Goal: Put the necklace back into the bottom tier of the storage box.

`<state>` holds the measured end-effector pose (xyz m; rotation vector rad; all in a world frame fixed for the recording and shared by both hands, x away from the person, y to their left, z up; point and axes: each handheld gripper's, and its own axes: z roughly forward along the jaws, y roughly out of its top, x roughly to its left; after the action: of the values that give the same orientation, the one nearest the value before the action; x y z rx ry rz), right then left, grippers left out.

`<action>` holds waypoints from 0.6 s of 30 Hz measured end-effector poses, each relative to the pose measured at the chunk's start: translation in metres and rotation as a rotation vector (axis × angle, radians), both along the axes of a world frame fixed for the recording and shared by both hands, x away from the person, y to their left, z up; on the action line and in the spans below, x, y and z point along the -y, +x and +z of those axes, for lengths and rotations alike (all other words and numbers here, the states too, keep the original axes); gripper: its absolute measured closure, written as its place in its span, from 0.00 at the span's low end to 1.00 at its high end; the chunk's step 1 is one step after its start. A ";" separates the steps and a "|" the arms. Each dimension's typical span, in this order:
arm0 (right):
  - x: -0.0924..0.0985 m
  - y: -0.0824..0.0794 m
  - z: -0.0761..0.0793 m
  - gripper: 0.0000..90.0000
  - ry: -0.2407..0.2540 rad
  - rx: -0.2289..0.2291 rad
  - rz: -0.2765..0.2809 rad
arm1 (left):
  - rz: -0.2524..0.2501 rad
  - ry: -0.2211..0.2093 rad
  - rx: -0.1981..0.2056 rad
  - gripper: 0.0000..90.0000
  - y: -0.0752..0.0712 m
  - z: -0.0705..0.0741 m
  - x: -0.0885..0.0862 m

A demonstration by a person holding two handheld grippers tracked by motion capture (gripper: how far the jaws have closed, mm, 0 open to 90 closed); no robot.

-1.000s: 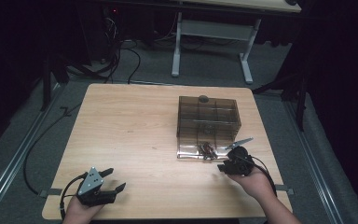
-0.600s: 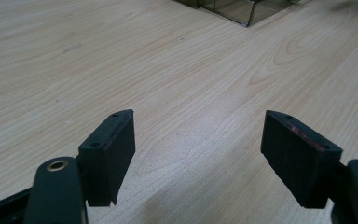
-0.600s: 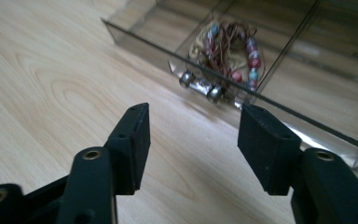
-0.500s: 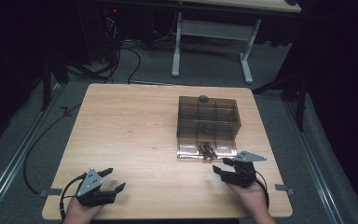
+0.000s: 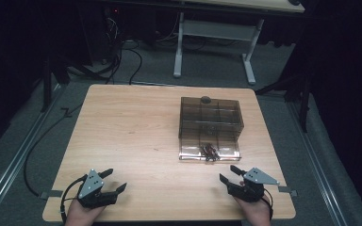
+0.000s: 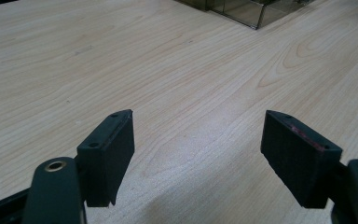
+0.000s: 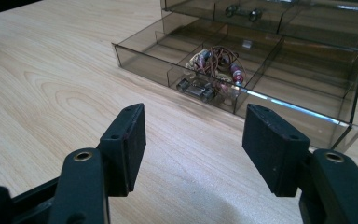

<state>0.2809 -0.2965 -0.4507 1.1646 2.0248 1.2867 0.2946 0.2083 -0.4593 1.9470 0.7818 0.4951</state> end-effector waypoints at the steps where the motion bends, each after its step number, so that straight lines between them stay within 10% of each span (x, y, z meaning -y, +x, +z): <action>1: 0.000 0.000 0.000 0.44 0.002 0.006 -0.002 | 0.003 0.003 0.001 0.29 0.000 0.000 0.000; 18: -0.008 0.004 -0.002 0.46 -0.051 -0.006 -0.041 | -0.014 -0.009 -0.001 0.29 0.000 0.000 -0.001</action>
<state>0.2848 -0.2887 -0.4527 1.1819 2.0158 1.2064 0.2947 0.2092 -0.4594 1.9429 0.7695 0.4815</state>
